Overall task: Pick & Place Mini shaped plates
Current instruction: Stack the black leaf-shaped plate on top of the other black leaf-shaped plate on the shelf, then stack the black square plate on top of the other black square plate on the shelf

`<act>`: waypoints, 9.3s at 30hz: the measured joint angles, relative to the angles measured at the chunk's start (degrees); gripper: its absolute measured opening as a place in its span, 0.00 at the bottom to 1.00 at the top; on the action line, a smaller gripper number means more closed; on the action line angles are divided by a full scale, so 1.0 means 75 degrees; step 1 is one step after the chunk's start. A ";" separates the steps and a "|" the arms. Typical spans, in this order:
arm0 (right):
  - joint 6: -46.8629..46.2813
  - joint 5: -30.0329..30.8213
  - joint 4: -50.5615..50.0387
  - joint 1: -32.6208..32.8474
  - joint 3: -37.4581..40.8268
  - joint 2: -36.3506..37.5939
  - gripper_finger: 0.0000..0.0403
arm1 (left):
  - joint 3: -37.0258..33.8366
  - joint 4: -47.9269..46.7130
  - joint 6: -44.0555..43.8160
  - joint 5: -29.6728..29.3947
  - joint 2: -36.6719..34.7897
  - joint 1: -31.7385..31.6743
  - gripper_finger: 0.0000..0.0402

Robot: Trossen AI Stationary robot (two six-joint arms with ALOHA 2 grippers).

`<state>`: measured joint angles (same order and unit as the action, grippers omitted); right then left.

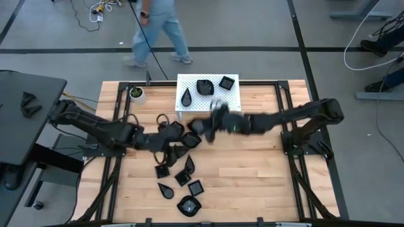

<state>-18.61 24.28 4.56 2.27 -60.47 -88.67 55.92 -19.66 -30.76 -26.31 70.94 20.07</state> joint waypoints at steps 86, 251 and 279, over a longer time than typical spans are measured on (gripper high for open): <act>0.1131 -0.5138 0.0522 0.1859 -0.1065 -0.3857 0.33 | -0.0769 -0.0613 -0.3385 -0.2193 0.1742 0.1910 0.39; 0.2363 -0.3066 0.2517 0.1096 0.2413 0.1625 0.01 | -0.0775 -0.0057 -0.3402 -0.3269 0.1748 0.1898 0.39; 0.1531 -0.1890 0.6369 0.3067 0.3302 -0.1136 0.02 | -0.0363 -0.3519 -0.7450 0.0411 0.1745 0.3980 0.27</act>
<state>-7.13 10.11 52.33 25.27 -35.70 -97.19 53.20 -46.05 -86.64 -23.23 84.03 49.92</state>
